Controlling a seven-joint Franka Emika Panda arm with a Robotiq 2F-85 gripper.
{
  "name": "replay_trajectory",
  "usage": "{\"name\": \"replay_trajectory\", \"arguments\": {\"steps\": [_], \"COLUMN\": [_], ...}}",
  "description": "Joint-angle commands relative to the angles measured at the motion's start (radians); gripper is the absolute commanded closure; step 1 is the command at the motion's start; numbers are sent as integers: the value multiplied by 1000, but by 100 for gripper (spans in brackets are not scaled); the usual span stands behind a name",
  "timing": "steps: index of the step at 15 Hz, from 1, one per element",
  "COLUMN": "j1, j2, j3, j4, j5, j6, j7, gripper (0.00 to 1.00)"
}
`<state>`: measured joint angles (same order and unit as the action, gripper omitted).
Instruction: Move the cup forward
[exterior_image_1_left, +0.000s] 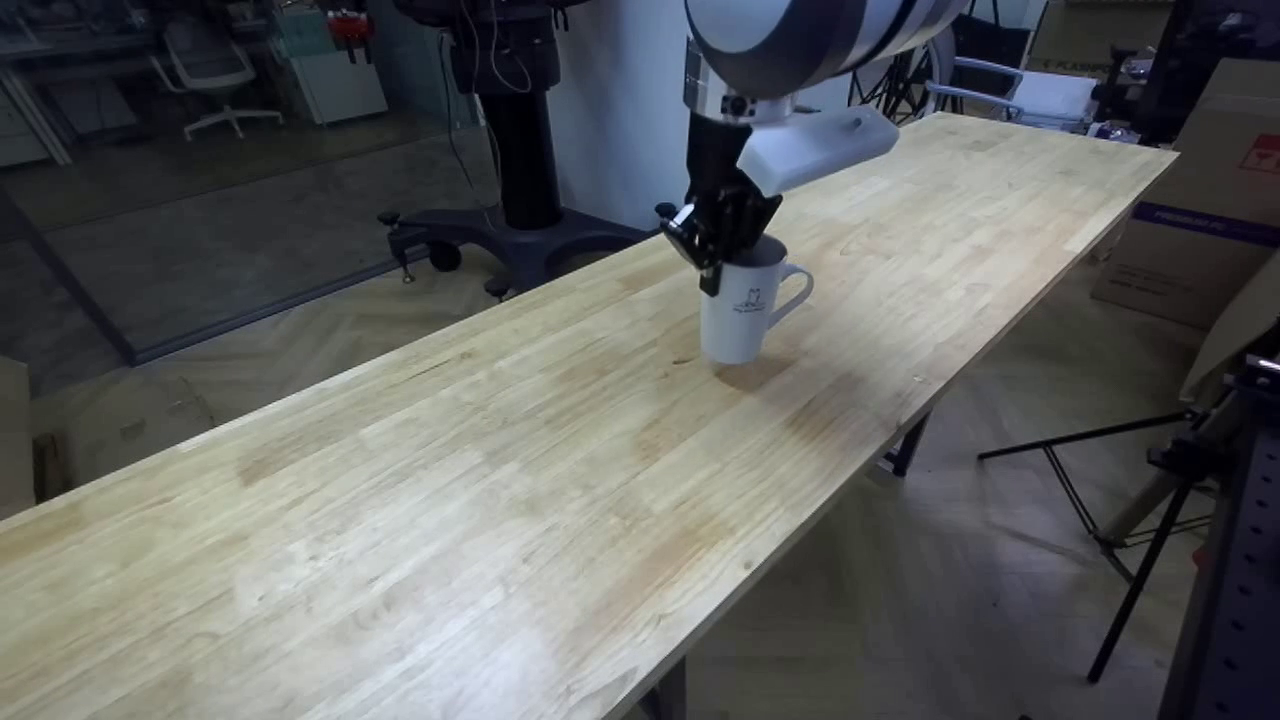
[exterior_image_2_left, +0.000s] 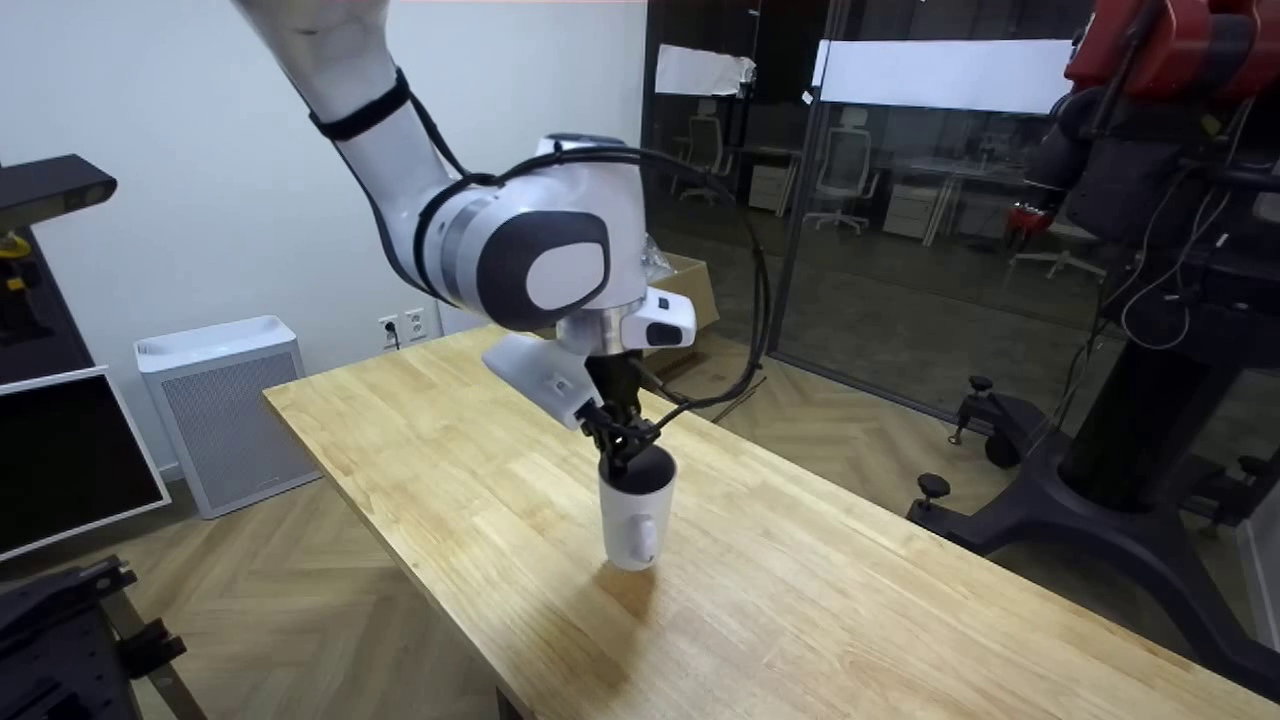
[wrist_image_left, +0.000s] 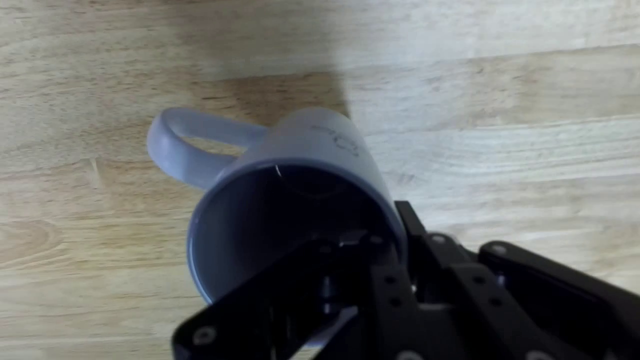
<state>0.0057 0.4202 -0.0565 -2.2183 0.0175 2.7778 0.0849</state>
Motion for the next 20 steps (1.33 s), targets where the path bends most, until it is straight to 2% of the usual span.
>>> {"name": "replay_trajectory", "arguments": {"steps": [1,4,7,11,20], "j1": [11,-6,-14,-8,2], "j2": [54,115,180,248,348], "j3": [-56,-67,-70,-77,-92], "j4": [161,289,385,468,594], "j5": [-3,7,9,24,33], "j6": [-145,-316,-390,-336,-349], "j7": [107,145,177,239,325], "gripper": [98,98,98,98,98]}}
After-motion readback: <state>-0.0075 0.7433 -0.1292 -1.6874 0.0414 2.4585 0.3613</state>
